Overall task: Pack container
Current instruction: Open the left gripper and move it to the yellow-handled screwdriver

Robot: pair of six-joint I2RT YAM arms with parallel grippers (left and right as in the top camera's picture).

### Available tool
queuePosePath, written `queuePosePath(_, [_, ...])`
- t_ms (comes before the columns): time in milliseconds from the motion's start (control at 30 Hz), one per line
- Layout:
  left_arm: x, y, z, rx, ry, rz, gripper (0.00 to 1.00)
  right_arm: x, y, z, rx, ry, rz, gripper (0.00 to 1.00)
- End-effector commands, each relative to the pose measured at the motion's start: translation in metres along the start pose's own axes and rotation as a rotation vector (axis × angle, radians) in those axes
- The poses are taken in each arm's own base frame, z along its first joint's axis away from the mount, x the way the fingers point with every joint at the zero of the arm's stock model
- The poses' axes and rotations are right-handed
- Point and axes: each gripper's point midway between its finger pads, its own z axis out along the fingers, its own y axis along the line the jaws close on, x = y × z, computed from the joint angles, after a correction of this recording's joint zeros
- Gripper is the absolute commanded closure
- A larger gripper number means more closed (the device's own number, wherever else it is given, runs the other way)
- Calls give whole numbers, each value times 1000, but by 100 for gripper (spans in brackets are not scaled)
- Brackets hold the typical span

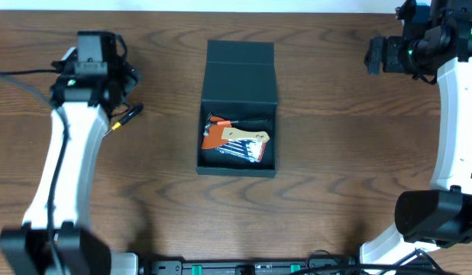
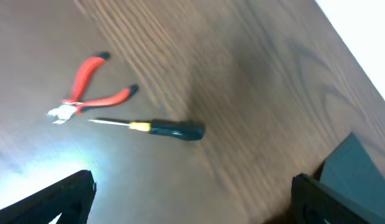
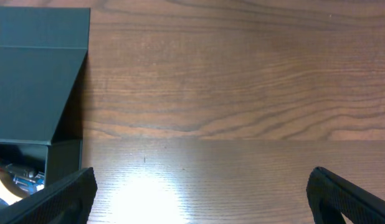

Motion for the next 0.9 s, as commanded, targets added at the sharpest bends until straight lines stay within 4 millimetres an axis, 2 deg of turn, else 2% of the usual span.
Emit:
queuePosePath(0, [15, -7, 31, -2, 74, 63, 1, 2, -2, 3, 3, 9, -7, 1])
queuePosePath(100, [26, 1, 48, -56, 115, 15, 2, 2, -2, 3, 3, 10, -7, 1])
queuePosePath(200, [40, 10, 61, -124, 161, -234, 1, 2, -2, 3, 3, 10, -5, 1])
queuePosePath(300, [47, 9, 76, -156, 170, -470, 1, 2, -2, 3, 3, 10, 5, 1])
queuePosePath(433, [50, 5, 96, -171, 157, -645, 1, 3, -2, 3, 2, 14, 5, 1])
queuePosePath(700, [76, 7, 136, -246, 223, -921, 2, 9, -1, 3, 0, 36, 7, 1])
queuePosePath(867, [77, 12, 153, -261, 229, -975, 2, 12, -1, 3, 0, 48, 7, 1])
